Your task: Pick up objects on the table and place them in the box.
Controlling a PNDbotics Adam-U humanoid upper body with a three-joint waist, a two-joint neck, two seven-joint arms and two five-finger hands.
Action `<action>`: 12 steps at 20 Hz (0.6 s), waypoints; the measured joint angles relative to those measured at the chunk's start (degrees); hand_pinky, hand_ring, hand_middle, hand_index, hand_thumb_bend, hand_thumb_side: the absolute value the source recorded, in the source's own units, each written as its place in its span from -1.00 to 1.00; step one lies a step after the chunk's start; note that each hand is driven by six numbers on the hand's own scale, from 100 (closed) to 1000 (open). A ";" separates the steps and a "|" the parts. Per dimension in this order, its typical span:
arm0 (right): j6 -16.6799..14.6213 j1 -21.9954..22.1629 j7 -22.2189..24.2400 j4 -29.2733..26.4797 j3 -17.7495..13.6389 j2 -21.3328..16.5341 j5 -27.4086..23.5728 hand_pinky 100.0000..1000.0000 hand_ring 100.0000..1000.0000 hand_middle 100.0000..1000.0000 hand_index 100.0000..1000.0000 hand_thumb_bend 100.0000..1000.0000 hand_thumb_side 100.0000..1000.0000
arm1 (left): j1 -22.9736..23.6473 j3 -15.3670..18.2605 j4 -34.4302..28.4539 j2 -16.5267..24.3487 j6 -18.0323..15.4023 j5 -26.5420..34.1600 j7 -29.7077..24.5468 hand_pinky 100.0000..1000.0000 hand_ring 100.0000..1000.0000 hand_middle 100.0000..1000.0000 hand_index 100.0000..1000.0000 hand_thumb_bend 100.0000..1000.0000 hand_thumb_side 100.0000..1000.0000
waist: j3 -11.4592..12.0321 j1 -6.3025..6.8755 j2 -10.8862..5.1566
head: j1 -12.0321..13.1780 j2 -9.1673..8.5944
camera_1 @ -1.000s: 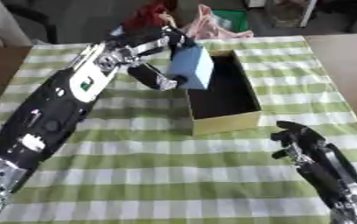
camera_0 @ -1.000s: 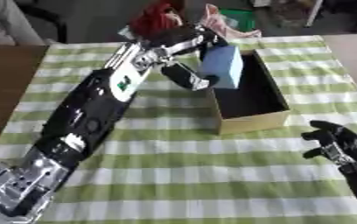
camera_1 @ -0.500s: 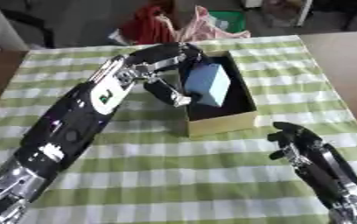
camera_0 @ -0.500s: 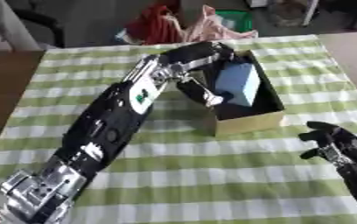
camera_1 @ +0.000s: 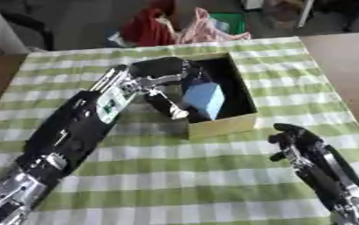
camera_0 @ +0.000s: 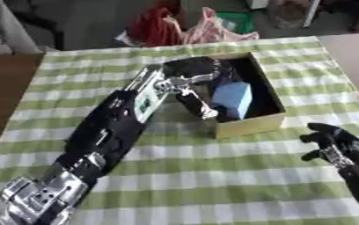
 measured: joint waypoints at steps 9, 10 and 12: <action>-0.04 0.02 -0.06 0.00 -0.01 0.00 0.00 0.07 0.58 0.16 0.64 -1.00 0.10 | 0.02 0.27 -0.41 0.04 1.22 2.14 1.42 0.68 0.65 0.79 0.86 -0.47 0.57 | 0.43 -0.28 0.00 | -0.15 -0.04; -0.05 0.03 -0.07 0.00 -0.02 0.00 0.00 0.07 0.58 0.16 0.64 -1.00 0.10 | 0.02 0.26 -0.55 0.04 1.31 2.46 1.23 0.68 0.66 0.80 0.86 -0.44 0.55 | 0.44 -0.30 0.00 | -0.17 -0.04; -0.07 0.05 -0.10 0.00 -0.02 0.00 0.00 0.07 0.58 0.16 0.64 -1.00 0.10 | 0.02 0.24 -0.99 0.05 1.33 2.91 0.56 0.67 0.65 0.80 0.85 -0.42 0.44 | 0.55 -0.34 0.00 | -0.19 -0.05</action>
